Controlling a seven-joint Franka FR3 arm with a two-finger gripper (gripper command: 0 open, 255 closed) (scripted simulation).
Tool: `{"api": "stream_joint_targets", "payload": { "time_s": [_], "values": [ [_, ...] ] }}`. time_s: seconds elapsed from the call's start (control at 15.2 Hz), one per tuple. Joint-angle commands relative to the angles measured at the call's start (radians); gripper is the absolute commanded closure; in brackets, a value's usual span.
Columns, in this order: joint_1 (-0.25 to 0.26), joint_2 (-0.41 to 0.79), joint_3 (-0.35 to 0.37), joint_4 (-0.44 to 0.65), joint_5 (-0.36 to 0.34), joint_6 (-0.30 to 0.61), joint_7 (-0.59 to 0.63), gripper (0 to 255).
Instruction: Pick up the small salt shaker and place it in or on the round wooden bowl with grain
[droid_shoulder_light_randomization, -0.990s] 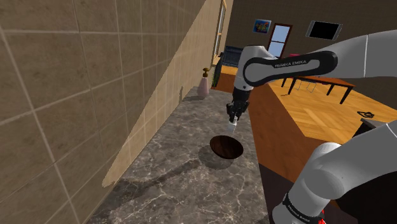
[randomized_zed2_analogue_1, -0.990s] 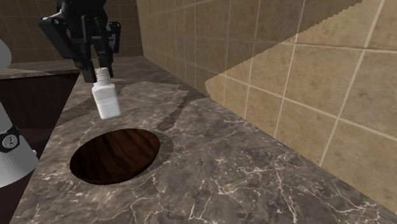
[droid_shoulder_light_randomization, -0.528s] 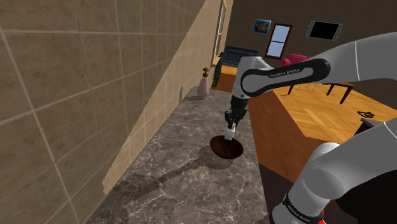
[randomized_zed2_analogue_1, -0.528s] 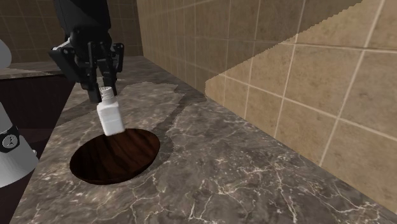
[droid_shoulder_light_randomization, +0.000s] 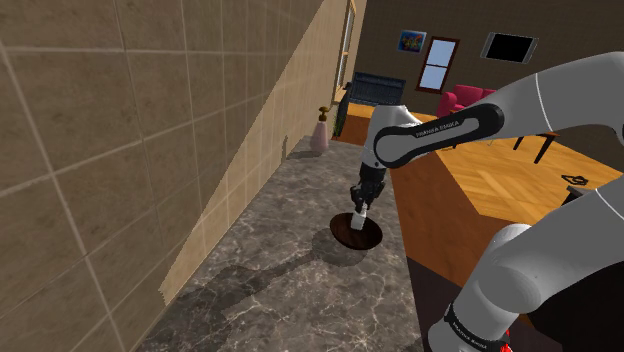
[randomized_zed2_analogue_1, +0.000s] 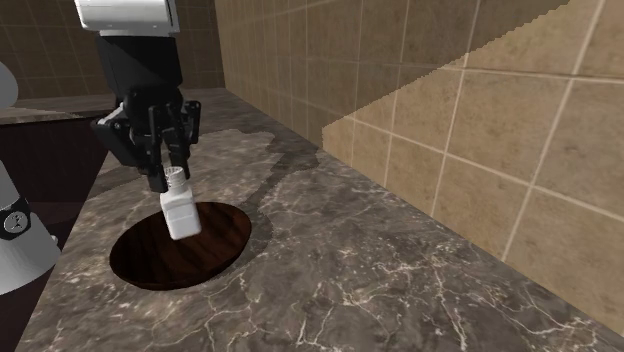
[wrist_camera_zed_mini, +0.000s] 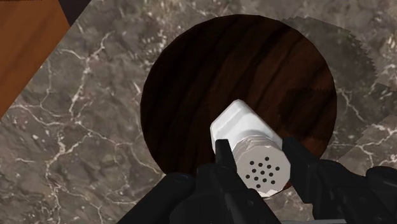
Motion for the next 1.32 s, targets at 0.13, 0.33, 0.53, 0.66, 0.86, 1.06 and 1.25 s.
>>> {"api": "stream_joint_targets", "payload": {
  "time_s": [0.13,0.33,0.53,0.66,0.86,1.06,1.25],
  "values": [
    [0.0,0.004,0.0,-0.006,0.0,0.01,0.0,255],
    [0.0,0.004,0.0,-0.006,0.0,0.01,0.0,255],
    [0.0,0.004,0.0,-0.006,0.0,0.01,0.0,0],
    [0.0,0.004,0.0,-0.006,0.0,0.01,0.0,0],
    [0.0,-0.015,0.001,0.015,0.001,-0.029,0.0,0],
    [0.001,-0.057,0.004,0.079,0.003,-0.136,0.0,0],
    [0.001,-0.057,0.004,0.079,0.003,-0.136,0.0,0]
  ]
}}
